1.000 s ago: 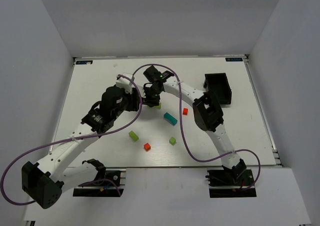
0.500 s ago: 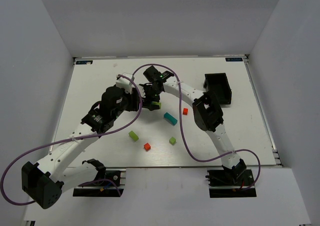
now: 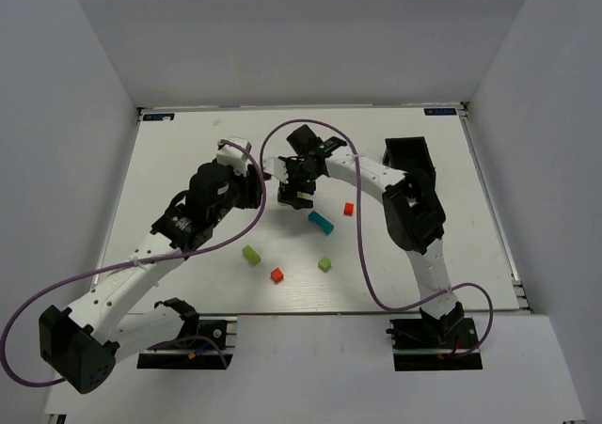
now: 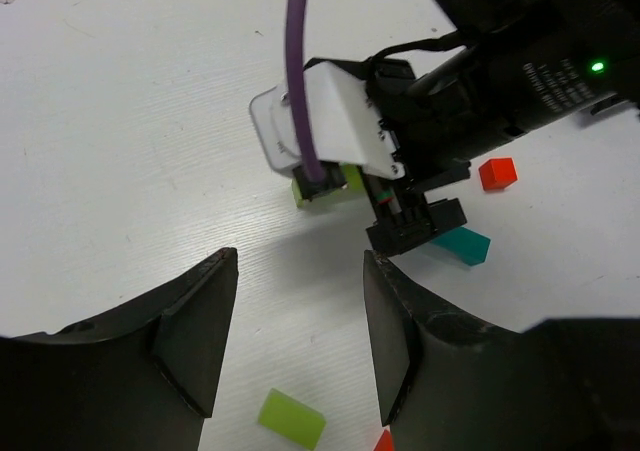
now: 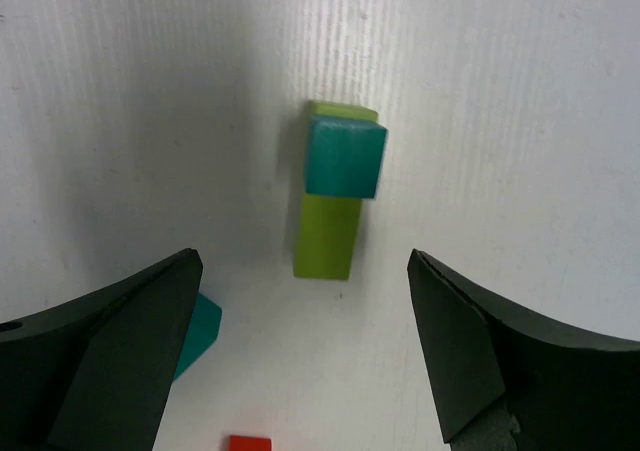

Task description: Build the wood block tower

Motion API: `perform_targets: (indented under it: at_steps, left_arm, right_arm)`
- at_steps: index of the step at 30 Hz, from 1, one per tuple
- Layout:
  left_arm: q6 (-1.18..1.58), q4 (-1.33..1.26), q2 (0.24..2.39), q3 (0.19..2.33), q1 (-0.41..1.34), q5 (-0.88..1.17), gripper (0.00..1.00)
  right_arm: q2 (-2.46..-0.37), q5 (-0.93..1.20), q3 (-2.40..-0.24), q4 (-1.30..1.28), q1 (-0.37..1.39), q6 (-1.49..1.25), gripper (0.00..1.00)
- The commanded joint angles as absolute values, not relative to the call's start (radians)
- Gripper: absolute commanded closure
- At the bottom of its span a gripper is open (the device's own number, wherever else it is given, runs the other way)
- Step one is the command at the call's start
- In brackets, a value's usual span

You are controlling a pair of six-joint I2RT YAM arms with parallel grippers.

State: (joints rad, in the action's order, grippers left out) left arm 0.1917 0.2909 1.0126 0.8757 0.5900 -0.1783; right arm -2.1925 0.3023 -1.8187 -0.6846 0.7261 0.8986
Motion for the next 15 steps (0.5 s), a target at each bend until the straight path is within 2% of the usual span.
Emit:
perform_targets:
  at_steps: [1,5,12,14,15]
  left_arm:
    - [0.187,0.278,0.983,0.867,0.584,-0.209,0.36]
    - [0.187,0.278,0.983,0.867,0.584,-0.218,0.36]
    - [0.187,0.278,0.974,0.867,0.584,-0.209,0.37]
    - [0.187,0.278,0.974,0.858,0.584,-0.196,0.42]
    - [0.187,0.278,0.965,0.857,0.584,-0.187,0.54]
  right_arm:
    - [-2.109,0.288,-1.775,-0.597,0.709,0.864,0.10]
    - [-2.069,0.272,-1.701,-0.571,0.690,0.836,0.10]
    - [-1.834,0.120,-1.436,-0.359,0.626,0.646,0.10]
    - [-1.790,0.121,-1.381,-0.350,0.603,0.620,0.10]
    - [-1.778,0.132,-1.375,-0.360,0.588,0.589,0.10]
